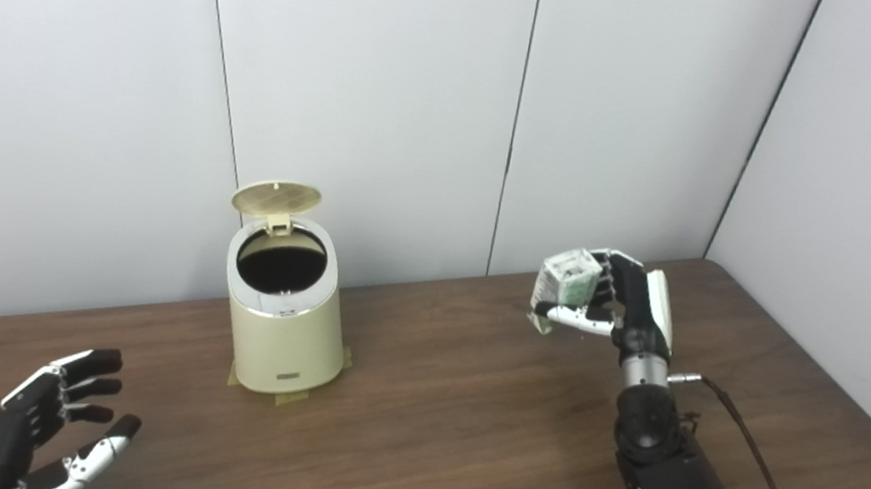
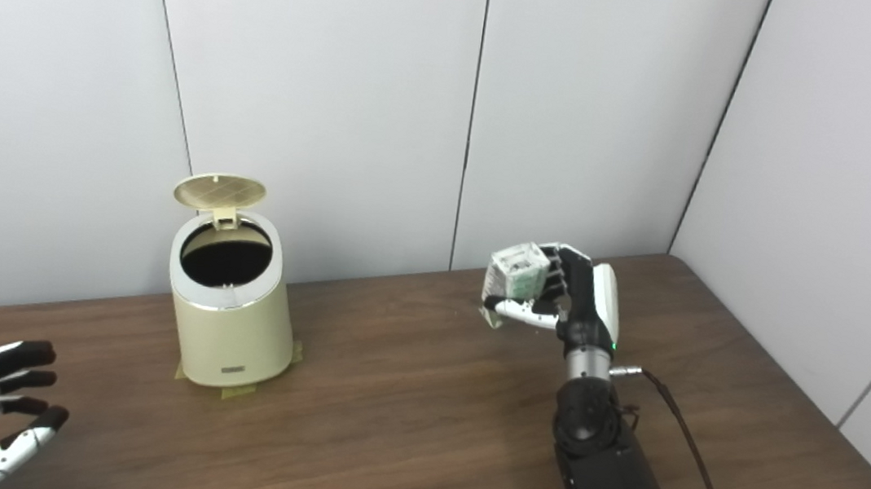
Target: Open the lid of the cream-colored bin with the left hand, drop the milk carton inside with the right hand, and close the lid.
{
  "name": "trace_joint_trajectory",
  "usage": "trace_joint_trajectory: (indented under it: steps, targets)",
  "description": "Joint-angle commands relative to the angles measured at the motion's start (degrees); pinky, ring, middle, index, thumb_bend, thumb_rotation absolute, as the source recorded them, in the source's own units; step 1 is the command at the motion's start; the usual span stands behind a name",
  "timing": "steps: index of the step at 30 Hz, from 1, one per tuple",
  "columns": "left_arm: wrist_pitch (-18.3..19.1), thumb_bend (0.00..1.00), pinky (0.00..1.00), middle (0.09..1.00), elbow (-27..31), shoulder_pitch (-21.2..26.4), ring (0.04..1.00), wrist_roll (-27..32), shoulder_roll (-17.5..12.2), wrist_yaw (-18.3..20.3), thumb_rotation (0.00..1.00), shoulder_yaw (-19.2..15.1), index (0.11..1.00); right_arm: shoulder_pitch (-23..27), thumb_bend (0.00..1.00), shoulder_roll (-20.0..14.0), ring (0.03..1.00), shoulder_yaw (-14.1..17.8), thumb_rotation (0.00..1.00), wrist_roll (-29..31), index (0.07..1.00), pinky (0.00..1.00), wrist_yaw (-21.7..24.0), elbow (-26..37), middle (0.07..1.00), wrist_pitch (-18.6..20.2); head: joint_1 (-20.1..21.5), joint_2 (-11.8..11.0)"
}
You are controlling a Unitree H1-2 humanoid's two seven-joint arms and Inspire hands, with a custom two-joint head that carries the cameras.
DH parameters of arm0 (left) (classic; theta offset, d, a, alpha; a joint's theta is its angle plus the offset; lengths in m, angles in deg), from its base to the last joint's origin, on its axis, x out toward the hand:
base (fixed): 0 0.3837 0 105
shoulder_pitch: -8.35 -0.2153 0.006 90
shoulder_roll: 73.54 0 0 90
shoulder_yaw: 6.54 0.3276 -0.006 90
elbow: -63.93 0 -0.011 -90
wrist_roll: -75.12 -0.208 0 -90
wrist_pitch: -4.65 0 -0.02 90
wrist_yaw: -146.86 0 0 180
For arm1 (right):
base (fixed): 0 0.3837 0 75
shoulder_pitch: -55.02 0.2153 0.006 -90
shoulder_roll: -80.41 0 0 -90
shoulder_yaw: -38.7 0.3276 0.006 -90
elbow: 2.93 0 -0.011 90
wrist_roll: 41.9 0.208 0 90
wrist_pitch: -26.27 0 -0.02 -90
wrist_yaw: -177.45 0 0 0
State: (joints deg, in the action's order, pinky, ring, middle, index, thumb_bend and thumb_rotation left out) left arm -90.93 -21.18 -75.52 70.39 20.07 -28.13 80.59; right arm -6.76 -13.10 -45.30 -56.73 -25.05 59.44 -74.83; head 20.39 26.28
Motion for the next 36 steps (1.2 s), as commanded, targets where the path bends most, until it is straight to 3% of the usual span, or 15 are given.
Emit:
trace_joint_trajectory:
  steps: [1,8,16,23,36]
  targets:
    - [-2.4,0.51,0.63,0.767,0.4,1.7,0.721,-0.2,-0.2,-0.6,0.0,0.0,0.739,4.1,0.52,0.1,0.378,0.5,0.0,0.4,0.527,0.33,0.6,5.1,0.439,1.6,-0.2,0.0]
    - [-2.7,0.53,0.63,0.765,-0.5,1.8,0.72,-0.7,0.3,-0.9,0.0,0.5,0.732,6.0,0.52,2.6,0.365,-1.2,0.0,-0.8,0.53,0.32,3.7,13.7,0.432,6.9,-2.1,-0.4]
    - [-3.3,0.55,0.62,0.756,-1.3,1.7,0.715,-2.0,1.8,-1.6,0.01,1.2,0.724,8.7,0.52,5.6,0.344,-2.5,0.0,-0.1,0.527,0.29,6.7,15.9,0.428,7.9,-6.2,-1.0]
    - [-4.5,0.57,0.62,0.765,-2.6,1.7,0.719,-3.7,3.3,-2.6,0.06,2.1,0.731,9.9,0.52,10.7,0.347,-4.6,0.0,-0.3,0.53,0.3,8.8,19.3,0.434,11.9,-10.3,-1.4]
    - [-3.6,0.6,0.64,0.78,-2.8,1.2,0.745,-5.2,6.4,-4.4,0.12,3.9,0.751,12.5,0.52,15.7,0.333,-7.9,0.0,-1.3,0.53,0.29,9.3,18.6,0.431,11.2,-16.3,-1.7]
